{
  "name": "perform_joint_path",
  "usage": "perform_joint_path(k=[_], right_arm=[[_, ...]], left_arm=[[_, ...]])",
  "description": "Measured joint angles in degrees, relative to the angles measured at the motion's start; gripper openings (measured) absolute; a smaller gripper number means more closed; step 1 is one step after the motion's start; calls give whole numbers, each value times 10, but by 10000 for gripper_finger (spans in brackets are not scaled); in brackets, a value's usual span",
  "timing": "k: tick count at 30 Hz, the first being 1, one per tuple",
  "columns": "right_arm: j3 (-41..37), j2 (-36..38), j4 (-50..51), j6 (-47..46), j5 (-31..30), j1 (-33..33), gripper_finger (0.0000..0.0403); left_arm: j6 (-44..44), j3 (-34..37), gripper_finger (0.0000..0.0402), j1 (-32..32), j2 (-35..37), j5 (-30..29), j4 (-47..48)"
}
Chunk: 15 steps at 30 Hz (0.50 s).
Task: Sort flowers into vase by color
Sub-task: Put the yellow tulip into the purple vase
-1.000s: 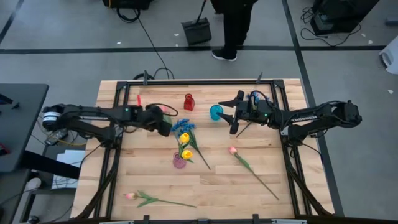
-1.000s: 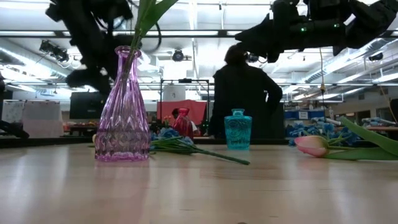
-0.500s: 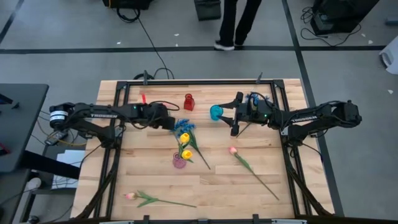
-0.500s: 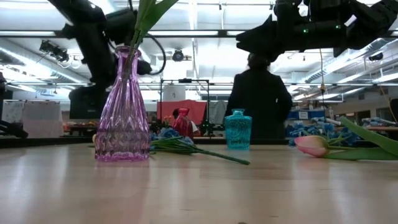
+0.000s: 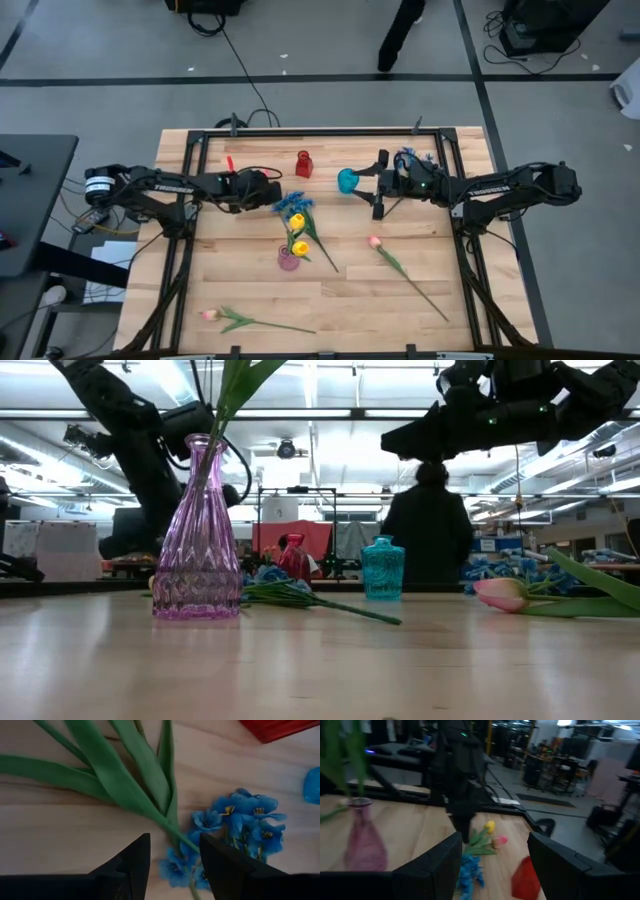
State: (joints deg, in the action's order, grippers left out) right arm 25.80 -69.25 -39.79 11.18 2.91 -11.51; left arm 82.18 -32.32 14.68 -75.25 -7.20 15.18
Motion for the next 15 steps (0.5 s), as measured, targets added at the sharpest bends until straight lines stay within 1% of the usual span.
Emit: perform_joint_path(k=[4,7,12,15], right_arm=[[0,0,7,6,29,0,239],[0,0,17,8,34,0,239],[0,0,34,15,34,0,238],[0,0,36,16,40,1,239]], left_arm=[[6,0,174,3,-40,4,-47],[6,0,174,11,-62,17,-56],[6,-1,171,25,-69,28,-57],[6,-2,155,38,-69,50,-45]])
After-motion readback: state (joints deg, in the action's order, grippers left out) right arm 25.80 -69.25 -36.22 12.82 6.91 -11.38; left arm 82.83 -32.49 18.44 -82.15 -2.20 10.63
